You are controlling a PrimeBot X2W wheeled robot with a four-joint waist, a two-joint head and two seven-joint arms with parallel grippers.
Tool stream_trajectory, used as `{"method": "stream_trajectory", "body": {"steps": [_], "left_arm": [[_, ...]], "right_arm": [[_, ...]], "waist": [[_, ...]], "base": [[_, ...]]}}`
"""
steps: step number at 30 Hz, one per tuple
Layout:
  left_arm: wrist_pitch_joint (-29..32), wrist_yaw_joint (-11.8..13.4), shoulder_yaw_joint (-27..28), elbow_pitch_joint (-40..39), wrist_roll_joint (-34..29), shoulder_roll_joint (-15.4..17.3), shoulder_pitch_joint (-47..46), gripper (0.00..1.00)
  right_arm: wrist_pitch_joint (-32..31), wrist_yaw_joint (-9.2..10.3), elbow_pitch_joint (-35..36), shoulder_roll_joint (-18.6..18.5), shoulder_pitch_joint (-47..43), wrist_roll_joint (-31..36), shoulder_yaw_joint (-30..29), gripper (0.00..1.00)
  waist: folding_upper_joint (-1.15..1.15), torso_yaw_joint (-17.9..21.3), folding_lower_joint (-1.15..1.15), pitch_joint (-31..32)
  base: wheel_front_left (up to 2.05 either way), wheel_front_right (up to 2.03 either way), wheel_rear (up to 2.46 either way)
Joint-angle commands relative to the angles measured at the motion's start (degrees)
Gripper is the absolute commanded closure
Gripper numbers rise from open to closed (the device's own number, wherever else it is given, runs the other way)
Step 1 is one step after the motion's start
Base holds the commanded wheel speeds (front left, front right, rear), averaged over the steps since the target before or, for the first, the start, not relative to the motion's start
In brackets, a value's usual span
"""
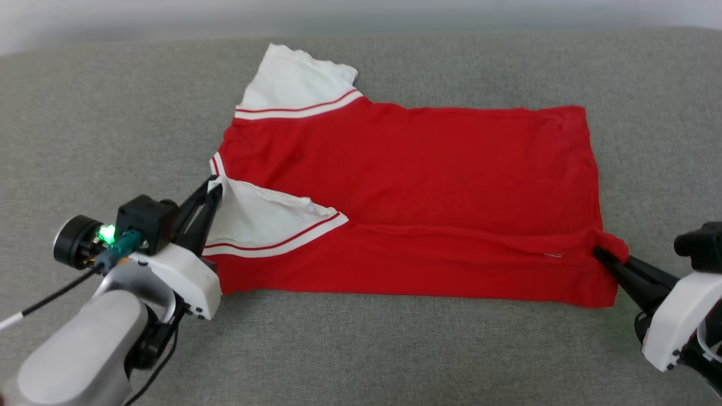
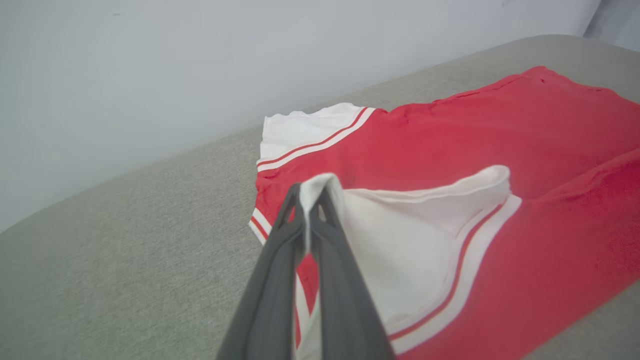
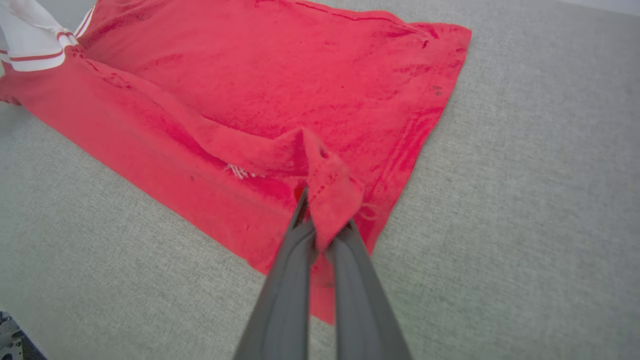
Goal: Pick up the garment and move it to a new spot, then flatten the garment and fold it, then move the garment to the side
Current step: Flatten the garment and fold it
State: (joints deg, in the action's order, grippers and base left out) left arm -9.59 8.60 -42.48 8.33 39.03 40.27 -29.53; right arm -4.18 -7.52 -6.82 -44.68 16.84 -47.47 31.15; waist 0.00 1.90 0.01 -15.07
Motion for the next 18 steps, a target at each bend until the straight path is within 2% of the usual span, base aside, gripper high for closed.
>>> {"method": "stream_trajectory", "body": {"steps": [1, 6, 10, 13, 18], "left_arm": [[0.35, -0.46, -0.11, 1.53, -0.33, -0.40, -1.34, 1.00], [1.15, -2.73, -0.81, 8.49, -0.18, -2.18, -4.85, 1.00], [1.00, -6.34, -2.21, 16.68, -0.13, -3.44, -6.76, 1.00], [0.66, -8.88, -3.50, 22.26, 0.10, -5.63, -7.29, 1.00], [-0.98, -11.66, -4.72, 29.21, 0.27, -8.02, -8.02, 1.00]], "right_arm": [[-0.71, 0.07, -0.35, 0.72, 1.30, 0.52, -0.10, 1.00], [-3.60, 0.07, -3.06, 2.66, 4.38, 1.24, 0.47, 1.00], [-4.70, 0.07, -6.39, 3.98, 6.34, 2.25, 1.83, 1.00], [-4.75, 0.07, -8.55, 4.65, 6.77, 2.69, 3.56, 1.00], [-4.01, 0.07, -9.25, 4.61, 7.51, 1.60, 5.01, 1.00]], "waist": [[0.00, 0.90, -0.01, -2.13], [0.00, 1.36, -0.01, -5.10], [0.00, 1.61, -0.01, -6.96], [0.00, 1.57, -0.01, -7.40], [0.00, 1.49, -0.01, -6.50]], "base": [[0.00, 0.00, 0.00], [0.00, 0.00, 0.00], [0.00, 0.00, 0.00], [0.00, 0.00, 0.00], [0.00, 0.00, 0.00]]}}
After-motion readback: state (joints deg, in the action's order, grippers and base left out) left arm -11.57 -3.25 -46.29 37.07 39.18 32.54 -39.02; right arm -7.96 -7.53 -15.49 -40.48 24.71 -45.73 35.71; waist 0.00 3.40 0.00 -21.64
